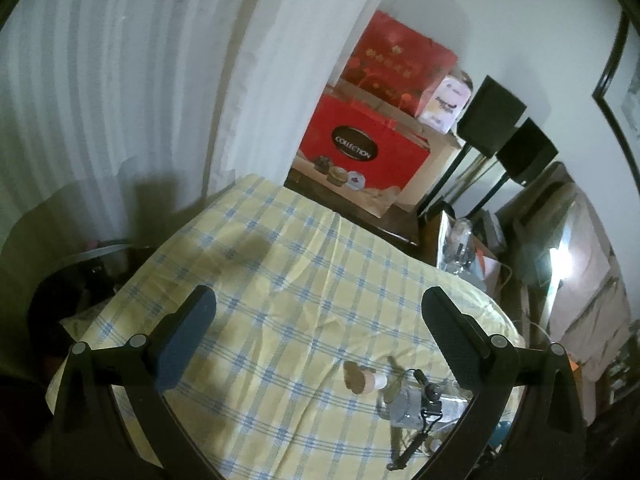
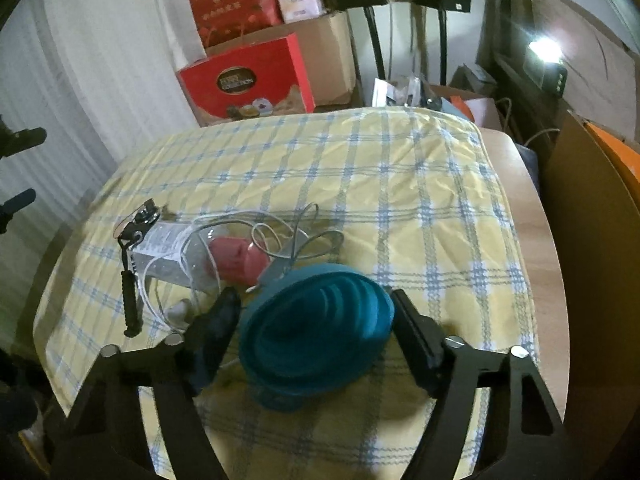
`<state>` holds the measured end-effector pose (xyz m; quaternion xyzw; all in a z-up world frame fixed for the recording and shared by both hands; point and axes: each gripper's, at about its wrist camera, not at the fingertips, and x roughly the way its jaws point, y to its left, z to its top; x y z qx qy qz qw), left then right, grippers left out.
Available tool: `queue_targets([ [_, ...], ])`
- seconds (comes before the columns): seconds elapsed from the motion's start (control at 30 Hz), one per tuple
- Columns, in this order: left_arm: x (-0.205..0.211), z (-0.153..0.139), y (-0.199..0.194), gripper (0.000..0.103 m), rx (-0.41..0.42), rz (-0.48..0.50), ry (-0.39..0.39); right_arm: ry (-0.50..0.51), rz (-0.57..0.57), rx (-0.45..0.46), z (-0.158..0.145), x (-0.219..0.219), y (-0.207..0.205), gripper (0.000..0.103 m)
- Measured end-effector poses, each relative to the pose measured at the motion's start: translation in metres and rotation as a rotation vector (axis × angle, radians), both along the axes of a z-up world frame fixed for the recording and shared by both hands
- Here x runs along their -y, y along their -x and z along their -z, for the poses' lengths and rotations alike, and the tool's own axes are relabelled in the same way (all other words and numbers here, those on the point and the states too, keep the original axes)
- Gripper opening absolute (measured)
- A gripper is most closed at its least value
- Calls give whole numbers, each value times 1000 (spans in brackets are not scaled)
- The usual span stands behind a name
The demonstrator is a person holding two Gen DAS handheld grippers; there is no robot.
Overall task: Organize objects
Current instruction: 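Lower the right gripper onto the blue silicone funnel and close it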
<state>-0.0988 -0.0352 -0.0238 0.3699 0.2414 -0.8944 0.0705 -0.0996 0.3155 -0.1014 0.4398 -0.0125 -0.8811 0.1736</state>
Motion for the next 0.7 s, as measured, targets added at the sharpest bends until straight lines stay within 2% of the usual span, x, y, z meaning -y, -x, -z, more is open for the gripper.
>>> queue_targets([
  [0.07,2,1,-1,103,0,-3,-9,-11,5,-7,-1,0,-1,66],
  [0.3,-2,-8,-8,103,-41,-3,3,44,46,17,-6,-15,-7,61],
  [0.57,-9,-12,-8,103,-31,21,20,65,101,-57,-37,-34,-27,55],
  [0.67,-11,-14,-9,103,-34,29,28,76,121,-82,-46,-42,-35,51],
  [0.7,-11,-14,-9,103,-33,31,30,82,125,-91,-50,-45,-38,45],
])
